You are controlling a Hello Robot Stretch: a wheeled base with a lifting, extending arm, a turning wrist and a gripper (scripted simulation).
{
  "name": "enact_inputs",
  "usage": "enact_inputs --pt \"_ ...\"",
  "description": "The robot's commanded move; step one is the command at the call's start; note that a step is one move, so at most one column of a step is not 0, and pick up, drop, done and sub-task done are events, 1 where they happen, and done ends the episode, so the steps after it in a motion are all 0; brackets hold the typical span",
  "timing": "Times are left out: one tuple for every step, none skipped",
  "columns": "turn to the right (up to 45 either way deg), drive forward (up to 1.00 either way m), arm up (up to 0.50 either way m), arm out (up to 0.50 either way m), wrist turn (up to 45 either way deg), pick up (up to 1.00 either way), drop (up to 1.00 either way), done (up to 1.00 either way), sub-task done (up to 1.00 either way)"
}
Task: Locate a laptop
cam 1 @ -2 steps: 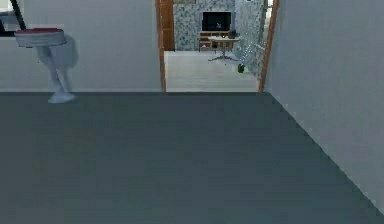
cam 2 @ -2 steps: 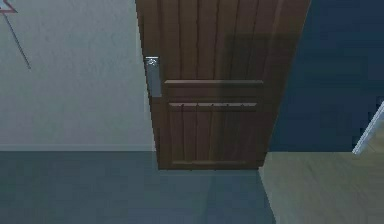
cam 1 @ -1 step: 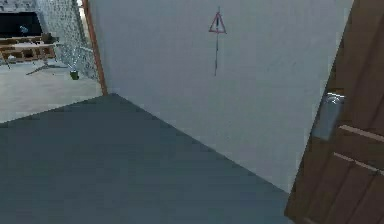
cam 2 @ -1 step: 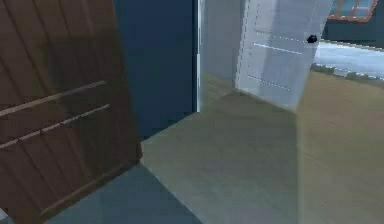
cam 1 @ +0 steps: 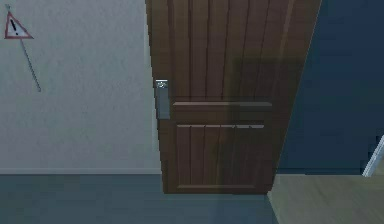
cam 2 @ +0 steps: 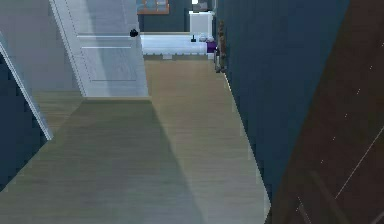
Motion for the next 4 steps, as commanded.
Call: enact_inputs --pt "3.0 0.0 0.0 0.0 0.0 0.0 0.0 0.0 0.0" --pt "0.0 0.05 0.0 0.0 0.0 0.0 0.0 0.0 0.0" --pt "-45.0 0.0 0.0 0.0 0.0 0.0 0.0 0.0 0.0" --pt "-39.0 0.0 0.0 0.0 0.0 0.0 0.0 0.0 0.0"
